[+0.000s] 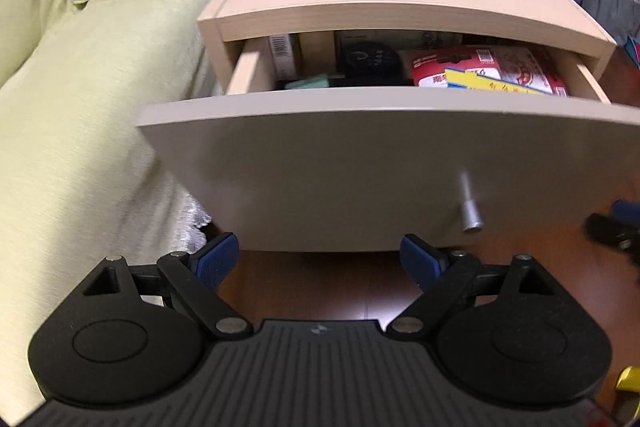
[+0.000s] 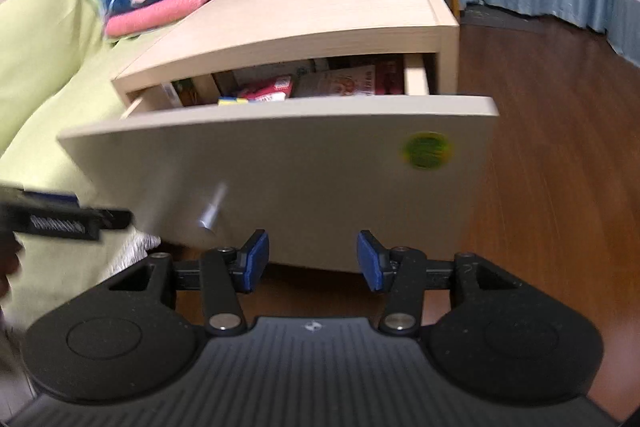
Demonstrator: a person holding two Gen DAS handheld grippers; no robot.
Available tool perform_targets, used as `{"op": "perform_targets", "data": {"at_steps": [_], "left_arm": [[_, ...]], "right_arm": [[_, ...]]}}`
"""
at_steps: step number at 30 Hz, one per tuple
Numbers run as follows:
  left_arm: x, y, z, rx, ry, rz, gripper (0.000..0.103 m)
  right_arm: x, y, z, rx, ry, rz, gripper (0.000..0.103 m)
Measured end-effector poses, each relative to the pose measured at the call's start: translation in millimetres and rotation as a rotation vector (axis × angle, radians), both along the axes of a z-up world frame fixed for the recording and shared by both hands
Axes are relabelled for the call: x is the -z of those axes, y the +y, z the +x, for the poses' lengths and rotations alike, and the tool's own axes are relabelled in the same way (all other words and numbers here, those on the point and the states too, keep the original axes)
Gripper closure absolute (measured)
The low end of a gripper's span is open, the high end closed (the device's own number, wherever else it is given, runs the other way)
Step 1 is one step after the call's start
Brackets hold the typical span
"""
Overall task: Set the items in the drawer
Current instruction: 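Press the right tool's fingers flat against the drawer front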
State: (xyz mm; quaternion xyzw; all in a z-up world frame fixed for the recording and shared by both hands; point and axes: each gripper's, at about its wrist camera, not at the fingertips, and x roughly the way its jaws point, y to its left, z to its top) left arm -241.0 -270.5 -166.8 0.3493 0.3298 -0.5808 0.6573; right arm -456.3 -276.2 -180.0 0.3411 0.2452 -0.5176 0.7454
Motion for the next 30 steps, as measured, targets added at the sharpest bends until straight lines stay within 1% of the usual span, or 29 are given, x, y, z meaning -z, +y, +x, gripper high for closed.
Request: {"op": "perform_targets", "data": {"at_steps": [2, 5, 9, 13, 14, 20, 30], "left_arm": [[4.9, -3.9, -3.8, -0.005, 0.003, -0.007, 0.014], [9.5, -8.7, -6.3, -0.010, -0.003, -0.022, 0.014], [14.6, -12.8, -4.3, -0.016, 0.025, -0.048, 0.014], [17.3, -15.7, -2.5, -0.021, 0.018, -0.067, 0.014], [17.3, -16.4, -1.8, -0.022, 0.027, -0.068, 0.014], [17.6, -18.5, -0.4, -0.021, 0.035, -0.075, 0.013], [20.5, -18.2, -4.4, -0.019, 0.013, -0.082, 0.012]], "right_arm": [[1.6, -2.4, 8.9, 0.014, -0.002, -0.009, 0.059], [5.8, -5.5, 16.5, 0.045, 0.020, -0.018, 0.059], [12.6, -11.5, 20.1, 0.088, 0.024, 0.002, 0.059], [13.8, -12.9, 25.1, 0.094, 0.049, -0.020, 0.058], [14.0, -13.6, 26.0, 0.095, 0.056, -0.021, 0.057], [14.6, -14.8, 28.8, 0.107, 0.065, -0.020, 0.057], [13.7, -16.7, 30.9, 0.123, 0.067, -0.023, 0.057]]}}
